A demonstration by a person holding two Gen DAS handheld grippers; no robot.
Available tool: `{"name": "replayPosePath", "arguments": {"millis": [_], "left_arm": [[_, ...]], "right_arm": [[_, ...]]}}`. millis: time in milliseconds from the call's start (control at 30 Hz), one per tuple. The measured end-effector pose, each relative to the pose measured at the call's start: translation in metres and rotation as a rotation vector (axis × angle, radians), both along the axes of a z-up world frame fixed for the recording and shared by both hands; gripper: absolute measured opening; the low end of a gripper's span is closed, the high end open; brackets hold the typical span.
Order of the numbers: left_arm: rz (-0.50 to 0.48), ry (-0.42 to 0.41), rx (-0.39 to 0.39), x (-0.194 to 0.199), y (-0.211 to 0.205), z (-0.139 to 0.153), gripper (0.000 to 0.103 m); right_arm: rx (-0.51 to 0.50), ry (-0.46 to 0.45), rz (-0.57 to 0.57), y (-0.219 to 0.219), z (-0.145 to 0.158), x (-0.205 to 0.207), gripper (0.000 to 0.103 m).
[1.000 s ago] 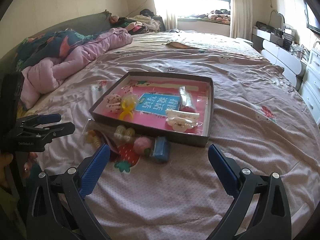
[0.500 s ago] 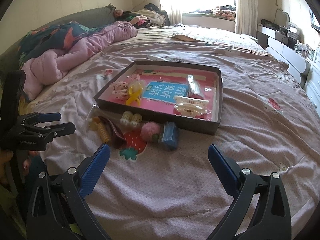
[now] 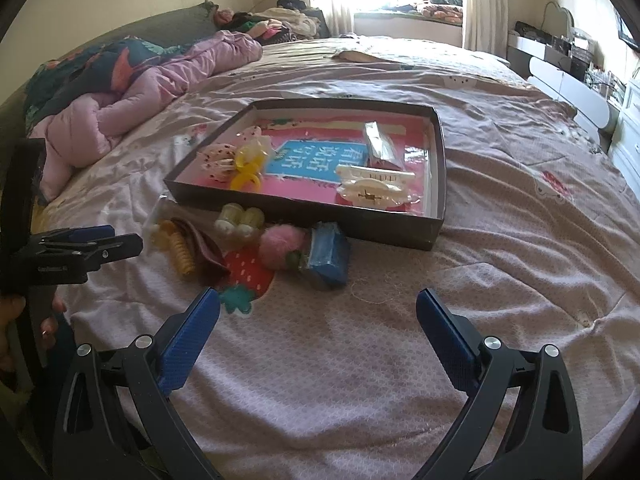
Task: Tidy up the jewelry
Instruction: 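Withdraw both tools from the tray toward the remaining jewelry, then grasp the white card with the left tool while the right tool grasps the blue box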
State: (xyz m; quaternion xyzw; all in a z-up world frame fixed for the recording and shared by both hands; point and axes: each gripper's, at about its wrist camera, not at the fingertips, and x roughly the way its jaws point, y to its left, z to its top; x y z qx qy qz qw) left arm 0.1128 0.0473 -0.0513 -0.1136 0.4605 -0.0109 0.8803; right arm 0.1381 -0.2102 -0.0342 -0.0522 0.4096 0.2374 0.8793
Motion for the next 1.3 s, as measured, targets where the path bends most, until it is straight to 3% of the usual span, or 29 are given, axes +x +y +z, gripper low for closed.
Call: {"name": "replayPosePath", "arguments": {"millis": [300, 633, 867, 967, 1300], "left_arm": [[-0.027, 0.017, 0.008, 0.018, -0.009, -0.009, 0.07], [-0.009, 0.033, 0.0, 0.025, 0.003, -0.017, 0.041], [-0.006, 0.028, -0.009, 0.021, 0.009, -0.018, 0.034], [-0.001, 0.028, -0.024, 0.02, 0.012, -0.018, 0.032], [-0.009, 0.011, -0.022, 0.015, 0.014, -0.014, 0.026]], "right_arm": [[-0.034, 0.018, -0.011, 0.008, -0.018, 0.019, 0.095], [-0.067, 0.046, -0.008, 0.016, -0.033, 0.038, 0.067], [-0.082, 0.047, -0.004, 0.02, -0.037, 0.049, 0.036], [-0.081, 0.06, 0.002, 0.021, -0.041, 0.053, 0.028], [-0.044, 0.062, 0.001, 0.018, -0.039, 0.051, 0.025]]}}
